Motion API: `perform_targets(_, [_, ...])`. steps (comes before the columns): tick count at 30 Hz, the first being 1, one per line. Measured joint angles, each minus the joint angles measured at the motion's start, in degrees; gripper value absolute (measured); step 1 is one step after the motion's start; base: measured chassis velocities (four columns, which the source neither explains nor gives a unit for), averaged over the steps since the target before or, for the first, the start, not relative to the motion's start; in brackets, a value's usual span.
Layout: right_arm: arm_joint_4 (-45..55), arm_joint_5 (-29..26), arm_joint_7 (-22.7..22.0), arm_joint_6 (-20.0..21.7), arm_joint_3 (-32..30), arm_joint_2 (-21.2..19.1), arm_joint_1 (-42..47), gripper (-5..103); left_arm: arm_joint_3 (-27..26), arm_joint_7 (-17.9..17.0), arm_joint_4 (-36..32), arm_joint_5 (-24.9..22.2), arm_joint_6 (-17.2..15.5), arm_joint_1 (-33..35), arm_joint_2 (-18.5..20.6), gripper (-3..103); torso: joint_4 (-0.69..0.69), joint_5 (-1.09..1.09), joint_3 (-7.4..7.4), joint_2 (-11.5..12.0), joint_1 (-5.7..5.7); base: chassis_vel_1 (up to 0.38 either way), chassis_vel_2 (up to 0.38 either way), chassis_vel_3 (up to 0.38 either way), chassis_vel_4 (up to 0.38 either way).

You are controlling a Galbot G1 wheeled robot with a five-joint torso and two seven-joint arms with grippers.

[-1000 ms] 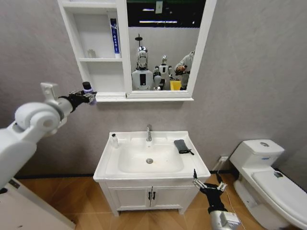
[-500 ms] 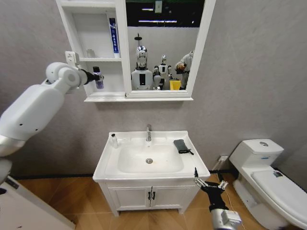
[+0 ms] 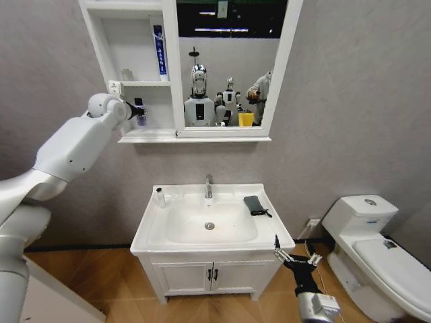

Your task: Move facial cleanser and shampoo from washbasin to cabinet, then wipe washbasin with towel.

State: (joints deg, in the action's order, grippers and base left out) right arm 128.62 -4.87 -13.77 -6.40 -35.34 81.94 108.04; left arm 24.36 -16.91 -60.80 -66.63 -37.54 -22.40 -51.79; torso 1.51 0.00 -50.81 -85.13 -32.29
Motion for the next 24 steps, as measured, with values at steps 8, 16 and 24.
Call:
perform_targets(8, [0.0, -0.2, -0.1, 0.0, -0.1, -0.5, 0.1, 100, -1.4, 0.0, 2.1, 0.6, 0.6, 1.6, -0.3, 43, 0.0, 0.0, 0.0, 0.0, 0.0, 0.0, 0.0, 0.0, 0.0])
perform_targets(16, [0.2, -0.8, -0.2, 0.0, -0.5, -1.1, 0.0, 100, -2.8, -1.0, 1.5, 0.7, 1.1, 3.6, -0.2, 63, 0.01, 0.0, 0.0, 0.0, 0.01, 0.0, 0.0, 0.0, 0.0])
perform_targets(24, [0.5, -0.7, -0.3, 0.1, -0.5, -0.8, 0.4, 100, -6.1, -1.6, -3.9, 0.0, 1.3, 7.0, 3.7, 90, 0.11, 0.02, 0.0, 0.0, 0.0, 0.0, 0.0, 0.0, 0.0])
